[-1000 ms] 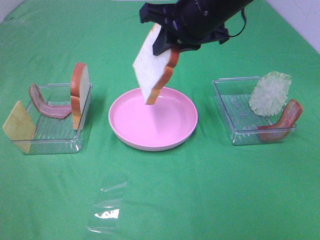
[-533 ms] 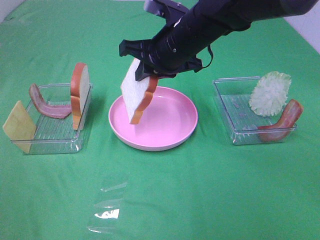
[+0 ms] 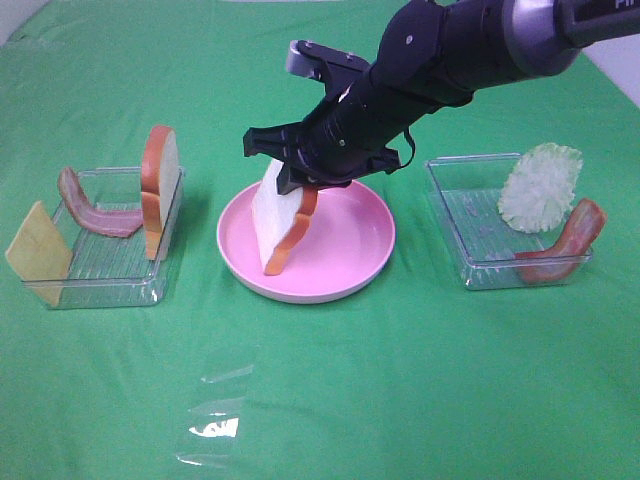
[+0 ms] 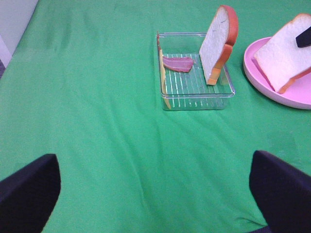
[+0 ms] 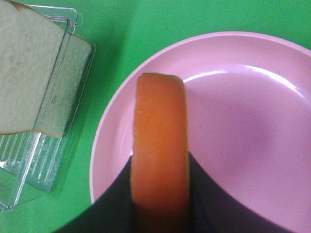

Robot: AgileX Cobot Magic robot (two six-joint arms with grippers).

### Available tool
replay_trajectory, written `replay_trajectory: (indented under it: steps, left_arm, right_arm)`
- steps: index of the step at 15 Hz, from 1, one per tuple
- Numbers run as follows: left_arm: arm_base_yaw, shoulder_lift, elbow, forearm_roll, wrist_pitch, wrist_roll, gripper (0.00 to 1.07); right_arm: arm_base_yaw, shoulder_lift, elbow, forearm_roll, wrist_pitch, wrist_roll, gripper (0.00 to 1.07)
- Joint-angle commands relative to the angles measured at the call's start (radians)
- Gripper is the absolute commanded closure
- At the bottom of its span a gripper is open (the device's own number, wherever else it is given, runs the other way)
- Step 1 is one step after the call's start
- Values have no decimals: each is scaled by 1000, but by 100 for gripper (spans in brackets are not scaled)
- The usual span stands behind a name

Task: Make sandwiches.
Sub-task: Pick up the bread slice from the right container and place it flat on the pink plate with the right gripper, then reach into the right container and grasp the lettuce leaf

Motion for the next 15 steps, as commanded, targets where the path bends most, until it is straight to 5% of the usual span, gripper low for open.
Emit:
replay_trajectory:
  steps: [1,4,11,15]
  left_arm:
    - [2,-4,4,-2,-4,0,9]
    - [2,-4,4,-2,-4,0,9]
    - [2,-4,4,-2,-4,0,9]
    - [2,-4,4,-3,-4,0,9]
  right_arm:
    - [1,4,-7,-67,-22,-4,45]
    - [1,4,-7,-153,6,-4,11]
    - [1,-86,-13,-483,193,137,10]
    - [0,-118,-150,-647,523,201,10]
